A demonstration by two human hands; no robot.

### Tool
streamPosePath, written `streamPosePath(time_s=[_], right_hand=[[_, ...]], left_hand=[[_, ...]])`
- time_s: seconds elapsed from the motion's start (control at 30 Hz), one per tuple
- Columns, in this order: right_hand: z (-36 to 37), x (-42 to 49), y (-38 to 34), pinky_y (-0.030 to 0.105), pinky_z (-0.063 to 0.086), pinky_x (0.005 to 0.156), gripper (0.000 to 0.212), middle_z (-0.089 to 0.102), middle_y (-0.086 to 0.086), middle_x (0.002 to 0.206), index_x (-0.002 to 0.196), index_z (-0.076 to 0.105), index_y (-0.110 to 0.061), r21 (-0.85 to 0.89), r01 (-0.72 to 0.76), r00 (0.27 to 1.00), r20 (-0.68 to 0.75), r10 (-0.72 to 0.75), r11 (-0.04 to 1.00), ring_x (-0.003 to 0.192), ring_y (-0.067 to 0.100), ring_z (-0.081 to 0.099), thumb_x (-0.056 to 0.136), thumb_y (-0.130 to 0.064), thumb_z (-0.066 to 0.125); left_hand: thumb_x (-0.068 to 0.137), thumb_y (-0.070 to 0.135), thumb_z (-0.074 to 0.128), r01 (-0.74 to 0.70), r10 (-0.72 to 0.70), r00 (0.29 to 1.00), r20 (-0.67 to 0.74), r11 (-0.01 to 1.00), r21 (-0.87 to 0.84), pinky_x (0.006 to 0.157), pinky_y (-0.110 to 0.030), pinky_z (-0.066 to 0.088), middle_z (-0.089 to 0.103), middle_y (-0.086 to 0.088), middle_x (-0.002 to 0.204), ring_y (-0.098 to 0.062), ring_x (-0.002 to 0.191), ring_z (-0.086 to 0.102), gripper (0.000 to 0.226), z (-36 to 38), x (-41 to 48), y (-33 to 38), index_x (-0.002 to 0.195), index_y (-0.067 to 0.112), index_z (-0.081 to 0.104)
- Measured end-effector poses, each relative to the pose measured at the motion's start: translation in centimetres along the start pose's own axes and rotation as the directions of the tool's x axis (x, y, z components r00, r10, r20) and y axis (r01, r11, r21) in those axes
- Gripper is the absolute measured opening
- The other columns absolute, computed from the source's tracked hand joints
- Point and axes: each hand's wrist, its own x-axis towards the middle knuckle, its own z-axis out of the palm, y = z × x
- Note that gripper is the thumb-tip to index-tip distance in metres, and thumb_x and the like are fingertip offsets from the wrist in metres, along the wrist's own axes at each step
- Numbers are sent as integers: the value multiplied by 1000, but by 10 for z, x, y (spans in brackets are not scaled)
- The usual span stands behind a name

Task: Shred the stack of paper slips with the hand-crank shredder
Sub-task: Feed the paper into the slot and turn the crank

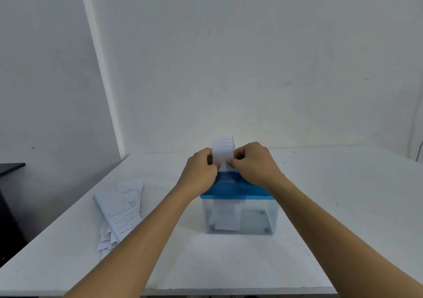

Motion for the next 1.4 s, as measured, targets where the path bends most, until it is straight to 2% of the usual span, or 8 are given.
streamPosePath(time_s=[0.33, 0.47, 0.7, 0.87, 0.97, 1.1, 1.27, 1.4], right_hand=[[-3, -7, 5, 36, 56, 67, 25, 68, 8, 72, 77, 72, -9, -68, 66, 998, -1, -66, 995, 71, 25, 64, 93, -26, 64], [-5, -9, 5, 31, 51, 61, 21, 68, 7, 72, 76, 72, -10, -92, 72, 997, 22, -70, 993, 66, 20, 59, 91, -23, 64], [0, -9, 7, 39, 55, 69, 23, 68, 8, 74, 77, 71, -9, -146, 94, 995, -10, -97, 985, 75, 26, 64, 91, -25, 63], [-3, -9, 8, 34, 54, 82, 25, 71, 5, 105, 106, 73, -10, -186, 125, 992, 16, -124, 975, 90, 19, 62, 94, -30, 63], [-19, -23, 21, 23, 39, 91, 39, 57, -5, 120, 134, 58, -25, -36, 124, 984, -128, -128, 992, 105, 8, 50, 96, -32, 62], [-39, -55, 67, 17, 45, 90, 36, 63, -7, 117, 124, 61, -26, 225, 38, 932, -359, 46, 974, 108, 7, 57, 96, -5, 51], [-27, -78, 113, 20, 32, 104, 62, 52, -7, 141, 141, 48, -24, -116, -19, 997, 75, 28, 993, 127, 8, 43, 89, 10, 41], [-16, -78, 120, 30, 32, 115, 51, 37, -11, 151, 146, 35, -25, -282, 73, 994, 101, -46, 957, 138, 11, 31, 99, -10, 48]], left_hand=[[97, 9, 62, -65, 64, 998, 22, 997, 48, 78, -14, 44, 67, 8, 114, -12, 104, 61, 31, -10, 0, -5, 126, 19, 65], [96, 14, 63, -17, 16, 998, 61, 1000, 2, 90, -28, 53, 69, 6, 113, -13, 105, 64, 23, -12, 3, -3, 119, 19, 66], [100, 18, 52, 55, -57, 998, -7, 984, -169, 83, -25, 52, 64, 7, 113, -5, 97, 60, 17, 12, 0, -5, 114, 24, 59], [101, 15, 54, 6, -24, 996, -81, 978, -210, 76, -18, 50, 65, 3, 118, -15, 104, 61, 21, 23, -8, -12, 121, 20, 60], [99, 14, 52, -1, -13, 996, -87, 987, -159, 93, -37, 54, 64, 7, 115, -18, 107, 60, 22, 24, -7, -13, 116, 27, 58], [99, 14, 49, 0, -10, 997, -73, 992, -129, 99, -47, 50, 61, 10, 114, -20, 107, 58, 20, 25, -7, -14, 111, 30, 55], [99, 17, 49, -1, -10, 997, -78, 991, -133, 96, -49, 51, 63, 9, 111, -21, 104, 59, 14, 26, -7, -18, 108, 24, 57], [99, 16, 50, -3, -9, 996, -92, 992, -126, 94, -48, 51, 63, 5, 113, -22, 104, 59, 14, 26, -6, -17, 109, 17, 59]])
